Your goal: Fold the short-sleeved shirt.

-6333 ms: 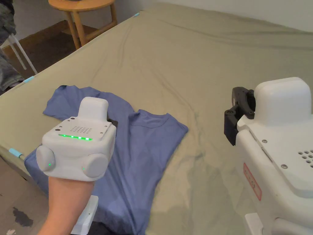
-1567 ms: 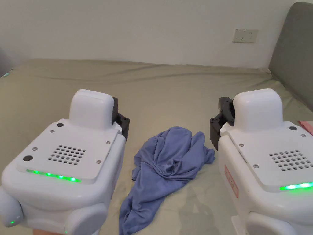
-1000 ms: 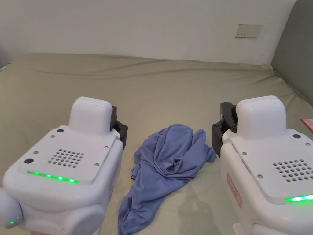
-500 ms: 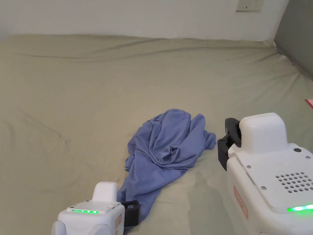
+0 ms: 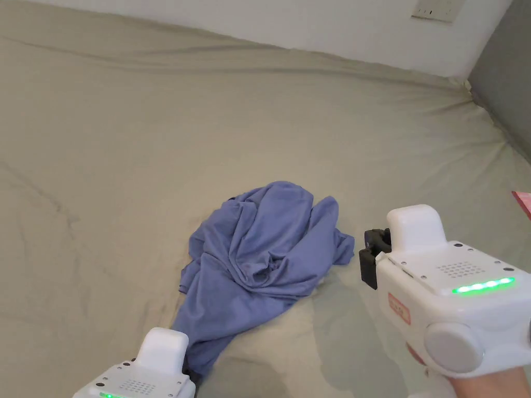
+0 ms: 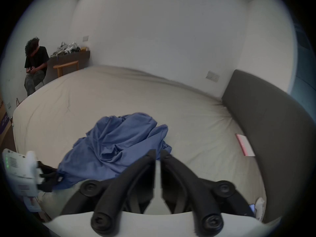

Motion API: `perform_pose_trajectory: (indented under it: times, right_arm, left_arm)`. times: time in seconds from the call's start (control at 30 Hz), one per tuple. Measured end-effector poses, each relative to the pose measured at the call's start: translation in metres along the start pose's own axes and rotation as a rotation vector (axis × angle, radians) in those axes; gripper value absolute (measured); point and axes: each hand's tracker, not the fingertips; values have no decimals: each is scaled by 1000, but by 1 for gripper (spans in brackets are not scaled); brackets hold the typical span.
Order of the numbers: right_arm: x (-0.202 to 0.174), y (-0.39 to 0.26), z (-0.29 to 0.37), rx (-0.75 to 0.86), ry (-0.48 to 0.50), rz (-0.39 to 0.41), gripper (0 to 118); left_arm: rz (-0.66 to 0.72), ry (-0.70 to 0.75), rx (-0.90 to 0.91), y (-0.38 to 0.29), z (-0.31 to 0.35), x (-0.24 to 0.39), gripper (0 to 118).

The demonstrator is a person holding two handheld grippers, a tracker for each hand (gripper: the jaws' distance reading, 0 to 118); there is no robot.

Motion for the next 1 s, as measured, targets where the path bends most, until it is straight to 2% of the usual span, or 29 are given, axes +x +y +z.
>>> perform_pose_trajectory:
  times: [0.07, 0.1, 0.13, 0.17, 0.2, 0.3, 0.4, 0.47, 0.5, 0.57, 0.6, 0.67, 0.7, 0.73, 0.77, 0.83, 0.87, 1.0]
  right_arm:
    - [14, 10, -50, -101, 65, -34, 73]
    - [21, 14, -75, -155, 77, -46, 99]
    - [27, 16, -103, -219, 123, -60, 114]
    - [32, 17, -128, -255, 129, -66, 114]
    - [36, 15, -151, -222, 117, -59, 114]
    - [42, 10, -218, -338, 12, 28, 114]
    - [46, 0, -260, -430, 49, -17, 114]
    - [37, -5, -274, -498, 61, 41, 114]
    - [31, -6, -273, -482, 58, 81, 114]
    - [31, 2, -266, -402, 77, 66, 112]
    - [28, 2, -259, -423, 131, 64, 104]
    - [23, 1, -246, -370, 228, 68, 61]
    - [16, 0, -240, -361, 279, 89, 31]
    - [2, 2, -225, -351, 242, 150, 16]
    - [-8, 3, -220, -363, 135, 231, 15]
    - [-10, 7, -208, -377, 138, 207, 15]
    - [1, 8, -218, -372, 125, 192, 15]
    - [22, 23, -169, -264, 106, 143, 15]
  left_arm:
    - [-7, -11, 21, -1, 10, -5, 8]
    - [-3, -17, 30, -1, 15, -7, 8]
    - [11, -29, 35, -1, 20, -10, 8]
    - [27, -40, 41, -1, 24, -13, 8]
    - [30, -43, 41, 0, 27, -14, 8]
    - [22, -50, 44, -2, 32, -16, 8]
    - [10, -51, 33, -5, 33, -20, 8]
    - [7, -41, 27, -7, 32, -22, 8]
    - [9, -35, 24, -7, 30, -24, 8]
    - [22, -23, 29, -9, 29, -26, 8]
    - [31, -13, 42, -9, 31, -27, 8]
    - [13, -17, 38, -9, 31, -28, 8]
    - [7, -13, 43, -10, 31, -27, 8]
    - [4, -12, 45, -10, 33, -28, 8]
    - [0, -13, 45, -8, 36, -29, 8]
    - [5, -3, 63, -5, 45, -32, 8]
    - [9, 2, 74, -2, 50, -35, 8]
    - [19, 47, 151, 10, 81, -52, 8]
